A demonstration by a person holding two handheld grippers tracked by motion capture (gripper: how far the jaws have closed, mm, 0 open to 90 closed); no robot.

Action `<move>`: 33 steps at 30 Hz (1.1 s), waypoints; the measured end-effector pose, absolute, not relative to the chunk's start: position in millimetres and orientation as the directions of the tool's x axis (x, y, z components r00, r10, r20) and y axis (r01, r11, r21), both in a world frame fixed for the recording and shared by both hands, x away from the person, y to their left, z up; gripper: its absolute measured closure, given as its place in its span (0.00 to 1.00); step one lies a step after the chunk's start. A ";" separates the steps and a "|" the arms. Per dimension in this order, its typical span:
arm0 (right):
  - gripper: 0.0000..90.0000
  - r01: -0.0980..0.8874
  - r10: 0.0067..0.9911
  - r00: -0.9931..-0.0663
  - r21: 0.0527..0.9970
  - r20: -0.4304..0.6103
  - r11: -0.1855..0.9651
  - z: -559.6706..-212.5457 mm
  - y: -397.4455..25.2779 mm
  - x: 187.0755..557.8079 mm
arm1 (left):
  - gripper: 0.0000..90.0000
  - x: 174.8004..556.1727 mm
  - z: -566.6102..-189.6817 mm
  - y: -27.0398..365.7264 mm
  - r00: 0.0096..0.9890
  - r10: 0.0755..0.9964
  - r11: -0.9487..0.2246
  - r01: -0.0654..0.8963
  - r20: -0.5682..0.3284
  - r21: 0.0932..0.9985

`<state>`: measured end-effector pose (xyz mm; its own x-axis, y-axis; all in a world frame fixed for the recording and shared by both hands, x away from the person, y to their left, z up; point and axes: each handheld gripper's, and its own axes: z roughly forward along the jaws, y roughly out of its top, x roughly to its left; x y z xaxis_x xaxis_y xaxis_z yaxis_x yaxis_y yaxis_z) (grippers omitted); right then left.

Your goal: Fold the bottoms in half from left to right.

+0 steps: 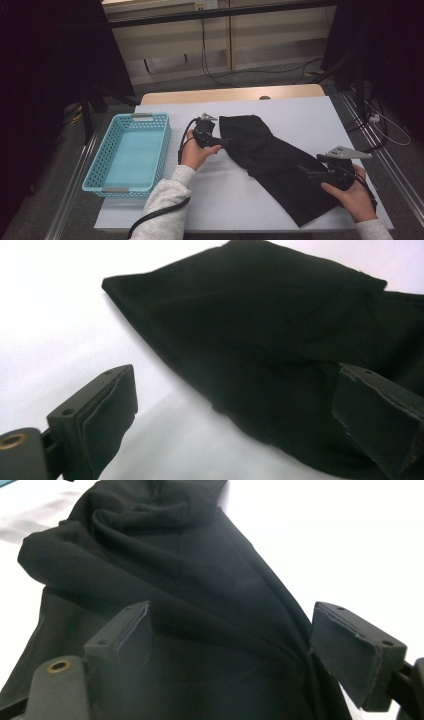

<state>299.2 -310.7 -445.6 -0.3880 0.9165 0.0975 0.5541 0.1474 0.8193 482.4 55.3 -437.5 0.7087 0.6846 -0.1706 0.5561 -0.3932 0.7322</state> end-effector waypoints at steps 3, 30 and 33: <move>0.17 0.555 0.919 -0.380 0.821 0.107 0.133 -446.9 -311.4 299.1 | 0.07 485.8 -437.2 53.6 0.700 0.692 -0.392 0.568 -0.175 0.724; 0.17 0.547 0.907 -0.409 0.821 0.095 0.161 -447.3 -306.4 296.3 | 0.41 500.9 -457.7 29.4 0.658 0.740 -0.393 0.590 -0.139 0.705; 0.17 0.546 0.908 -0.408 0.822 0.096 0.158 -446.9 -306.7 296.6 | 0.46 500.7 -457.9 29.2 0.647 0.752 -0.390 0.594 -0.129 0.704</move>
<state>296.6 -306.7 -446.9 -0.4079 0.9079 0.0964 0.5464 0.1581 0.8225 500.7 29.2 -457.9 0.6467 0.7518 -0.1289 0.5938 -0.3902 0.7037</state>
